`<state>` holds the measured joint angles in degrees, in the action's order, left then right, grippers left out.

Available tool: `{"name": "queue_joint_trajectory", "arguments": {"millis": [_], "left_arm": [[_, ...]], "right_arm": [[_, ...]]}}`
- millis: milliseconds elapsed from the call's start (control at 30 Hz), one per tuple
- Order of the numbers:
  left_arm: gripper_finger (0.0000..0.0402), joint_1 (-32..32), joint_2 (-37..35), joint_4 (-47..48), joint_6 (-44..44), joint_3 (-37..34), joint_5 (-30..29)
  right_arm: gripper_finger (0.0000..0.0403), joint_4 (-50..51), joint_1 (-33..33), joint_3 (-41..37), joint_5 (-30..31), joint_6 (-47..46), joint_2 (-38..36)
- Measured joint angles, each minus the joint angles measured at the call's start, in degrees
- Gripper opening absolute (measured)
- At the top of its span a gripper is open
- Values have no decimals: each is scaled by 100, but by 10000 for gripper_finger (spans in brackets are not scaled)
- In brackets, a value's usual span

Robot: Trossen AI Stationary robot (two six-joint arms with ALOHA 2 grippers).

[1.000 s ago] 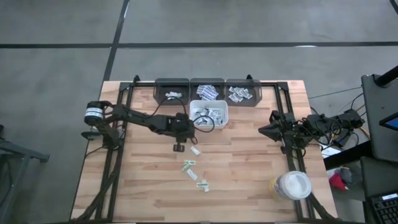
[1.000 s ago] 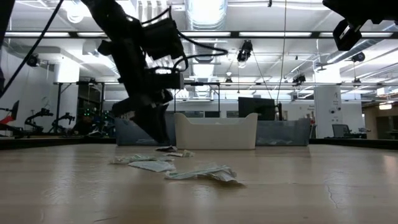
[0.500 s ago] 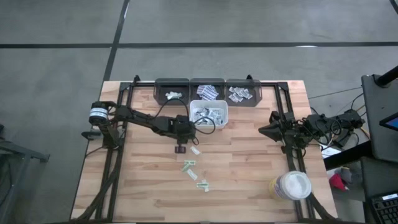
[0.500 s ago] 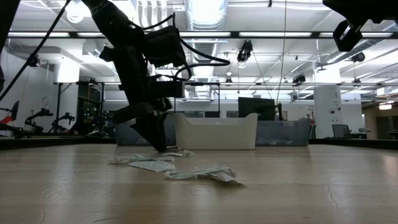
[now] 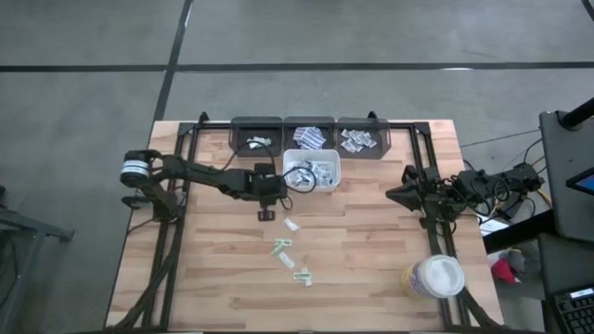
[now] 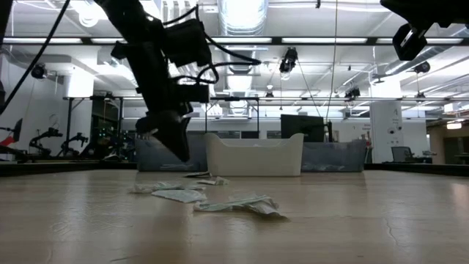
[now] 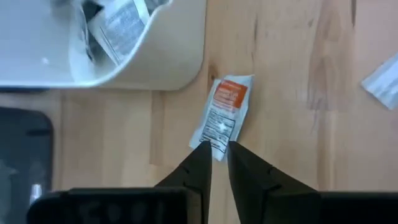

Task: Pick & Place First Aid Supplies
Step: Put the orange ointment pack into the right black bin

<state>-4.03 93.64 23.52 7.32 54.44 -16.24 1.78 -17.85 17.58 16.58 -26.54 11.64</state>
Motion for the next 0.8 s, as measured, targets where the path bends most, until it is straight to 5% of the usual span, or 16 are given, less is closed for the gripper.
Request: {"name": "queue_joint_trajectory", "arguments": {"millis": [800], "left_arm": [[58, -91, 73, -409, 77, -46, 635]], "right_arm": [[34, -4, -1, 0, -5, 15, 0]]}}
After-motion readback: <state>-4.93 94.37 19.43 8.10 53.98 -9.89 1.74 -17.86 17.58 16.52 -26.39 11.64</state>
